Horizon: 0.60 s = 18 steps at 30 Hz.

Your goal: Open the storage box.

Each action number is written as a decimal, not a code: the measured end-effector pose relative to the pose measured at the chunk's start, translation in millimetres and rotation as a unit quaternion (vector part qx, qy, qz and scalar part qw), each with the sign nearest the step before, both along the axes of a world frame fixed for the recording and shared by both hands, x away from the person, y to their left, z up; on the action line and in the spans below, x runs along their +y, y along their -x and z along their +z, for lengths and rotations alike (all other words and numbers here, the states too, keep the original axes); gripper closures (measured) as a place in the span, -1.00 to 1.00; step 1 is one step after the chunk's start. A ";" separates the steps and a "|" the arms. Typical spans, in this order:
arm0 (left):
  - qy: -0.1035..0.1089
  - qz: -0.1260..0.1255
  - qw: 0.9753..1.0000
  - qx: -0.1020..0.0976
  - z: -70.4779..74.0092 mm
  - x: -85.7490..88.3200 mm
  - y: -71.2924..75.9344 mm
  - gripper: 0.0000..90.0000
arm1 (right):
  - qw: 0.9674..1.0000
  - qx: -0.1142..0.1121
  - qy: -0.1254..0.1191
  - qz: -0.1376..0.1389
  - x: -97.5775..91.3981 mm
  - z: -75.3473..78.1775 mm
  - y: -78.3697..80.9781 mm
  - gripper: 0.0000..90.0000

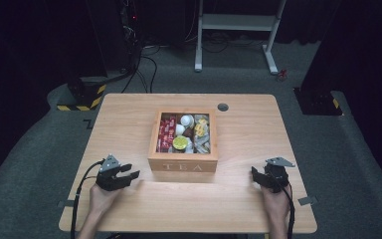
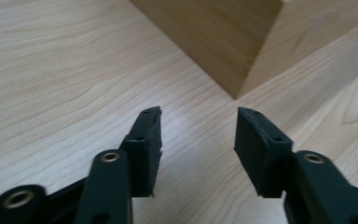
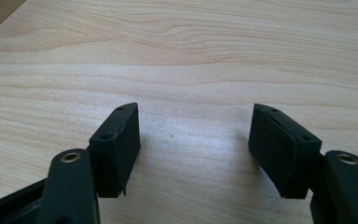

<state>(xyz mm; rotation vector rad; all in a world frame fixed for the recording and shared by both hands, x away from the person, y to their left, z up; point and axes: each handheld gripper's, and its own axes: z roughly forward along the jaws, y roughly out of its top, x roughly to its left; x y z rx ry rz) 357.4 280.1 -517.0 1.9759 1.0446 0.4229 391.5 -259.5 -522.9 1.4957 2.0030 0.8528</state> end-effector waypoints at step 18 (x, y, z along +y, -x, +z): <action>0.015 -0.051 0.999 0.003 1.2 -16.6 4.4 0.66 | 1.000 0.000 0.000 0.000 0.0 0.0 0.0 -0.25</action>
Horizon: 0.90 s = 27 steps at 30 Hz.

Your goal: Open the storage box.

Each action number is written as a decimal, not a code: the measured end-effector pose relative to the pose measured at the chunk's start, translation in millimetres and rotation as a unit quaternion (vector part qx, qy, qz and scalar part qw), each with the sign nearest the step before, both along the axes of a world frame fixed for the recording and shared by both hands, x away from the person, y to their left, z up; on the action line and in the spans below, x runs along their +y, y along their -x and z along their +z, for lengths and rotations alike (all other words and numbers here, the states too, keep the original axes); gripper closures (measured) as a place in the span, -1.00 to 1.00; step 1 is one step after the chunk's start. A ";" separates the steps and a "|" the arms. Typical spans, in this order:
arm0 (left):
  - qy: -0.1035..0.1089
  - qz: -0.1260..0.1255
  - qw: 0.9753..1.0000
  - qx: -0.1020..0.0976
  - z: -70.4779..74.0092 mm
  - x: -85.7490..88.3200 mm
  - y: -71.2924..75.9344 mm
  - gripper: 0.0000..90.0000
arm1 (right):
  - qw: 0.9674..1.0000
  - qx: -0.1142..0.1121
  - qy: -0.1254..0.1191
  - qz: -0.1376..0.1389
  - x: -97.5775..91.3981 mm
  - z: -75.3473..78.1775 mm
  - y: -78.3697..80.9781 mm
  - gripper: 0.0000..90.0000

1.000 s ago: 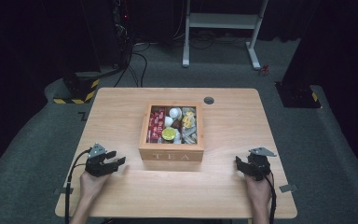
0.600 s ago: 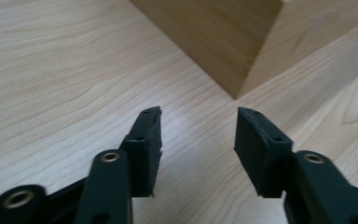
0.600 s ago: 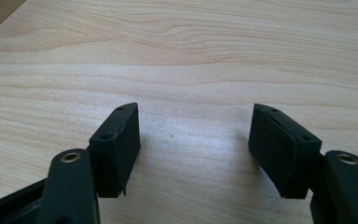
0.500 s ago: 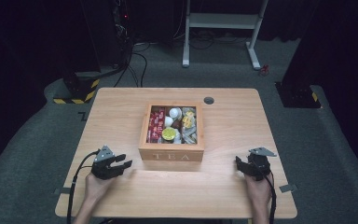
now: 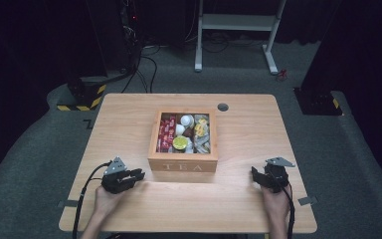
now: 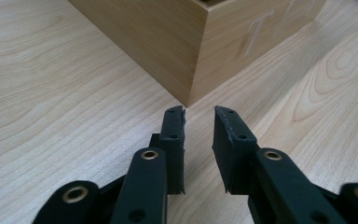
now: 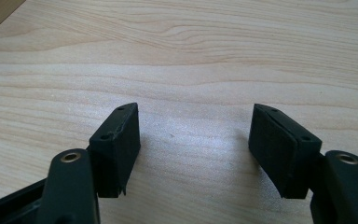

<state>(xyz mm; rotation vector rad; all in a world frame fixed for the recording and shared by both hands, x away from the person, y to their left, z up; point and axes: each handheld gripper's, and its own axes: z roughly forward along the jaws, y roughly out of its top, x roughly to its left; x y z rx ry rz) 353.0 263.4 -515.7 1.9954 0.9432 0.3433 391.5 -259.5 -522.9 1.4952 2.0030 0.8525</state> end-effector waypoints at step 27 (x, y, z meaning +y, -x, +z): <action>0.015 -0.011 1.000 0.009 3.9 -17.4 -5.7 1.00 | 1.000 0.000 0.000 0.000 0.0 0.0 0.0 -0.25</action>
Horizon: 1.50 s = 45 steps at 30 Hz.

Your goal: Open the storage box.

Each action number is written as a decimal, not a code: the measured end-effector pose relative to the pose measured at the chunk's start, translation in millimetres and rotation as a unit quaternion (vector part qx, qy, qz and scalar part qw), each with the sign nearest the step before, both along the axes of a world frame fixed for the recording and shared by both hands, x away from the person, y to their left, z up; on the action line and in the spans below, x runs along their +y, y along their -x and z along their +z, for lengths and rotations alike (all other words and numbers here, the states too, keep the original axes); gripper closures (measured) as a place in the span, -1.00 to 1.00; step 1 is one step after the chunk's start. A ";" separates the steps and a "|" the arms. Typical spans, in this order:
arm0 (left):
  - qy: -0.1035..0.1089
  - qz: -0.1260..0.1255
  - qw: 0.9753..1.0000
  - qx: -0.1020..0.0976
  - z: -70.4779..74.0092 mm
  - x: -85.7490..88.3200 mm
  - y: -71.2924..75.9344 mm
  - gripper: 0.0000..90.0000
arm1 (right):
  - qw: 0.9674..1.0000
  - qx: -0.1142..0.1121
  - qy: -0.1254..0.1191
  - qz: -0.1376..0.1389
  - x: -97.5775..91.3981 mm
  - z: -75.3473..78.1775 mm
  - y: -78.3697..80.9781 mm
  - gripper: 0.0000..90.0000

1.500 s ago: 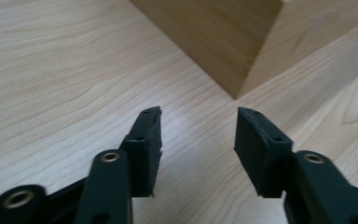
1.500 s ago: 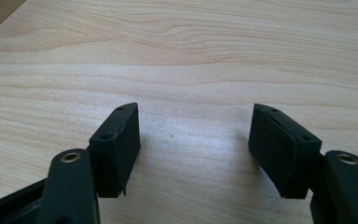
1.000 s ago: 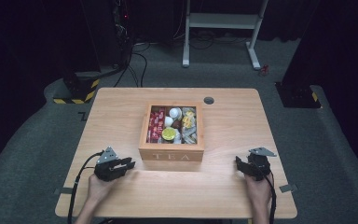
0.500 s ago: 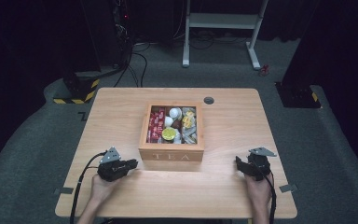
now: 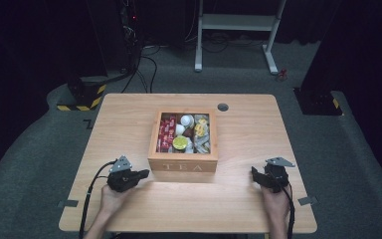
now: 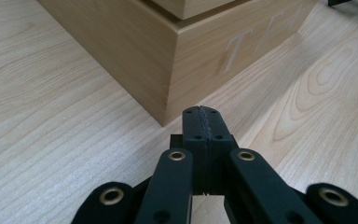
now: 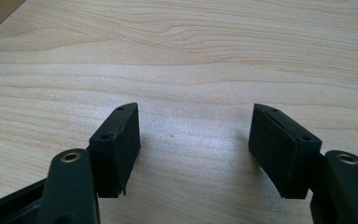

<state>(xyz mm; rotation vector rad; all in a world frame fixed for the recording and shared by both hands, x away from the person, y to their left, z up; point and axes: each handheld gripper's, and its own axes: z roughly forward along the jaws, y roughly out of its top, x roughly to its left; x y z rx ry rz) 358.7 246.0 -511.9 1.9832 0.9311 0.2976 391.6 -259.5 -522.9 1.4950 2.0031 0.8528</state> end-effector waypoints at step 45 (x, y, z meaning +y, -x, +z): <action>0.011 -0.002 1.000 -0.027 20.6 -32.1 -14.7 1.00 | 1.000 0.002 -0.001 -0.001 0.6 0.2 0.4 -0.25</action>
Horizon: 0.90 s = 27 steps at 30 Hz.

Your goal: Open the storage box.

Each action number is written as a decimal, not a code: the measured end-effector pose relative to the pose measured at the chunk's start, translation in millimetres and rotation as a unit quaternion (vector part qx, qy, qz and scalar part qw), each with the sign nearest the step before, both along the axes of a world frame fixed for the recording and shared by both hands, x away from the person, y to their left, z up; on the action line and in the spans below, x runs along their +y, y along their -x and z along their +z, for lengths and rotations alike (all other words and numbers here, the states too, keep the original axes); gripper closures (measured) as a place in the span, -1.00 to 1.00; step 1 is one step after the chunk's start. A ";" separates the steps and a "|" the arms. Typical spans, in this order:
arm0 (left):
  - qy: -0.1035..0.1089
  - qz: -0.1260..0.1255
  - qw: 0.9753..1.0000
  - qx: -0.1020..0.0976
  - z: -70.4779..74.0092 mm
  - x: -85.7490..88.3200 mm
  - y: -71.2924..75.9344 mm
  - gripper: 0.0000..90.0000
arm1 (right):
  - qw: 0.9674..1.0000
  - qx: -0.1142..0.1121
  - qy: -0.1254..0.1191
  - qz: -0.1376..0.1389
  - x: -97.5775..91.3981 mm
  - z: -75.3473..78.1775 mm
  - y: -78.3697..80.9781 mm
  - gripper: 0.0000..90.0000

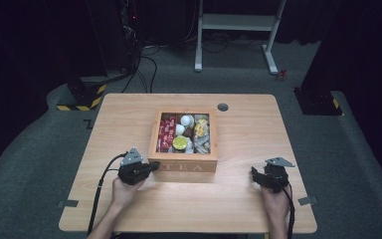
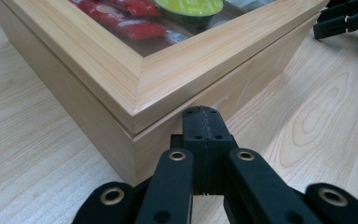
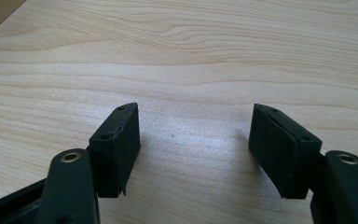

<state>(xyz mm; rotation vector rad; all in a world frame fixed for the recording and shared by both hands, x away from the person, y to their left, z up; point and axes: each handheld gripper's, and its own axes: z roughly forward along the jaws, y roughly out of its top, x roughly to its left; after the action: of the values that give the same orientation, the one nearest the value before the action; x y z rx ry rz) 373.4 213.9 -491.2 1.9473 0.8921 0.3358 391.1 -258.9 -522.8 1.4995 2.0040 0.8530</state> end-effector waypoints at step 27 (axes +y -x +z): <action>0.012 0.000 1.000 -0.013 11.5 -5.2 -2.1 1.00 | 1.000 0.000 0.000 0.000 0.1 0.0 0.0 -0.25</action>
<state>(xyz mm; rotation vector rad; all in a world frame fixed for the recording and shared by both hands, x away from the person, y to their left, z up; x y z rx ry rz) 375.5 208.7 -479.8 1.9153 0.8758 0.3492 391.2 -258.8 -522.8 1.4991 2.0041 0.8528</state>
